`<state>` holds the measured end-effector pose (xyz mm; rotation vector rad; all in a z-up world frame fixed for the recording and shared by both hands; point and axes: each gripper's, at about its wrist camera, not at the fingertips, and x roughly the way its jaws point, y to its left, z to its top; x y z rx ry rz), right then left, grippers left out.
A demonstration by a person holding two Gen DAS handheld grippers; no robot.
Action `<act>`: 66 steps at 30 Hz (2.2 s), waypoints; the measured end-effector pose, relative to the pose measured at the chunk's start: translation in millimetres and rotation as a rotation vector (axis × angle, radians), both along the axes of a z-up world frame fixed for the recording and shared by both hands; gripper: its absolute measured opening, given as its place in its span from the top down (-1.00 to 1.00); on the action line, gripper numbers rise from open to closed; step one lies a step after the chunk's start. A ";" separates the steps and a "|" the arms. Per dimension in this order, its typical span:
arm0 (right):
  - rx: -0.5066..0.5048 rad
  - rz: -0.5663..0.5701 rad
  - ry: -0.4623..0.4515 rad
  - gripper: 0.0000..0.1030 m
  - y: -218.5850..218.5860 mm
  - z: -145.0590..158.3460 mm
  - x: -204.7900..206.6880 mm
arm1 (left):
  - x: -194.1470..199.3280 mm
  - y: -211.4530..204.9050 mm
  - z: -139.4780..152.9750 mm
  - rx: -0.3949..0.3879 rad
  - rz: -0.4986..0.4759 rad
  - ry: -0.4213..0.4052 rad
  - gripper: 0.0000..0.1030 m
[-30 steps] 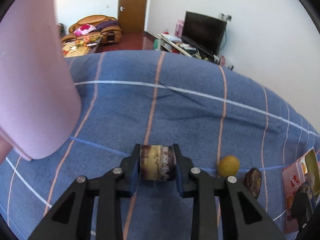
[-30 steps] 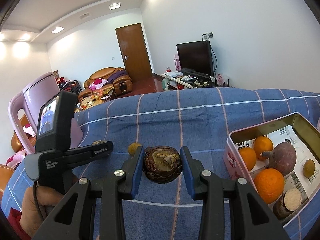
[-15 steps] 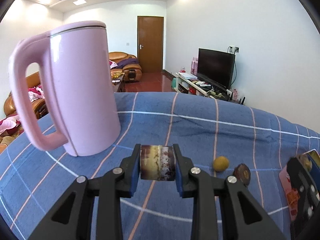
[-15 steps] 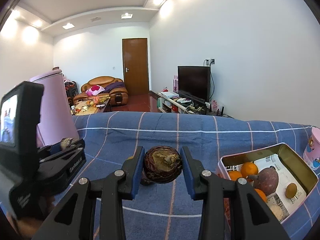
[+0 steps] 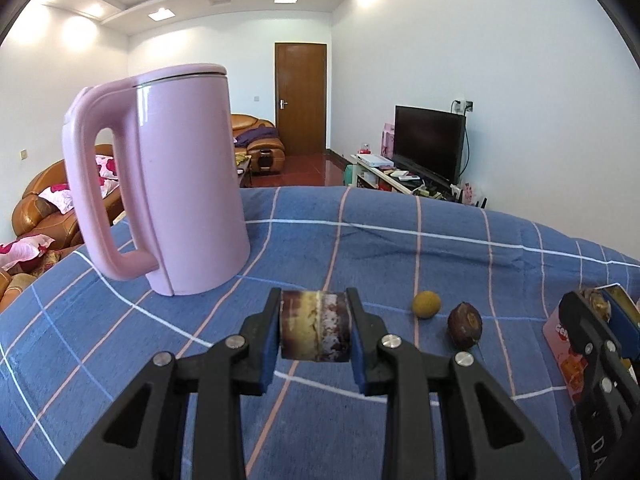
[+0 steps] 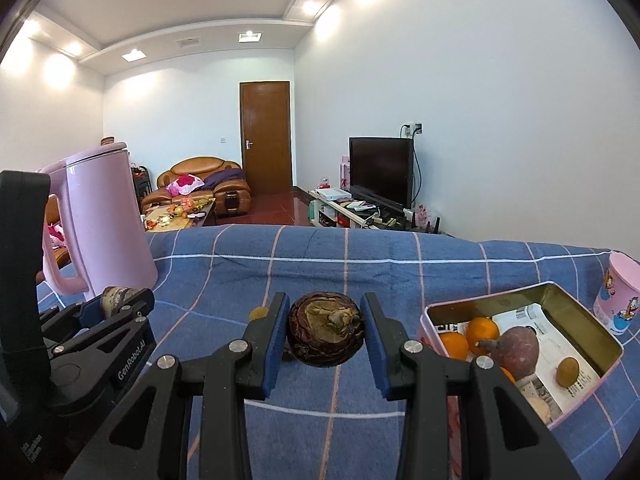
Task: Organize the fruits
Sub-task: 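Carry the sugarcane piece and brown fruit over the pink tin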
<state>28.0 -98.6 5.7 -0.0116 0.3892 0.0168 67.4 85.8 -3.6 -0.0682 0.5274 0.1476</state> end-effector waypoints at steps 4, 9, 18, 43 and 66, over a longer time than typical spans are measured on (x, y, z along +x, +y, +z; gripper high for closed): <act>0.003 -0.005 0.002 0.24 -4.6 -0.3 -6.6 | -11.0 -1.3 2.5 -0.002 0.000 -0.012 0.39; 0.000 -0.007 0.001 0.24 -8.2 0.3 -15.9 | -26.6 -9.2 3.7 0.007 -0.011 -0.027 0.39; -0.003 0.000 0.001 0.24 -15.1 0.6 -28.6 | -42.6 -18.0 3.3 0.006 -0.019 -0.041 0.39; -0.044 -0.009 -0.012 0.24 -59.6 5.4 -53.1 | -58.2 -66.7 3.8 0.017 -0.095 -0.034 0.39; -0.044 -0.058 -0.008 0.24 -116.4 8.9 -56.1 | -62.9 -128.5 5.3 0.039 -0.187 -0.034 0.39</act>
